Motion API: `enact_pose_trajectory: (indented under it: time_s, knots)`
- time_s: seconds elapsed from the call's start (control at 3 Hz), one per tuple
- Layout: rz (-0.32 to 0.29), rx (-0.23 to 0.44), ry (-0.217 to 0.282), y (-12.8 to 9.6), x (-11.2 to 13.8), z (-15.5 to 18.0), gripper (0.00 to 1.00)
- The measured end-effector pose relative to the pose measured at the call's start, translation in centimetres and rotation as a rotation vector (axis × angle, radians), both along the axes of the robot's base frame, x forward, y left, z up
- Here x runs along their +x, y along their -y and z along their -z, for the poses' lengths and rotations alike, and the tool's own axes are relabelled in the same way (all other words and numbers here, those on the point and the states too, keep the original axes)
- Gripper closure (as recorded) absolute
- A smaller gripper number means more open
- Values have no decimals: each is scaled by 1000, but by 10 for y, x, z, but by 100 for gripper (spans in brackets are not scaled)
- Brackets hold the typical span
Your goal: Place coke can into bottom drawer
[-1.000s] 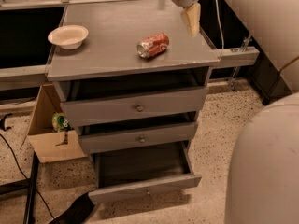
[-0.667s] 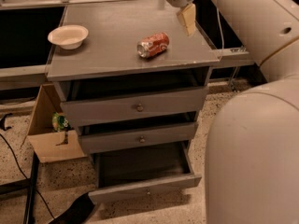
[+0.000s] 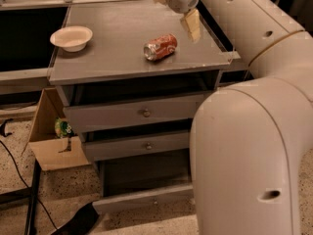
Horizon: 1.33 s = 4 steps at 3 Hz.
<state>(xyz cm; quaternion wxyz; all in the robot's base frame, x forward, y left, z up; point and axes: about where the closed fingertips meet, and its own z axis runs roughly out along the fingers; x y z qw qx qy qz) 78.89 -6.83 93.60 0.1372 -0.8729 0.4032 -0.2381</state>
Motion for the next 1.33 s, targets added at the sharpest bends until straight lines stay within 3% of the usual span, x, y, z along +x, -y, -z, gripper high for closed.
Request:
enact_pose_trajectory:
  time_s: [1.33]
  knots:
    - [-46, -28, -87, -28, 7, 42, 0]
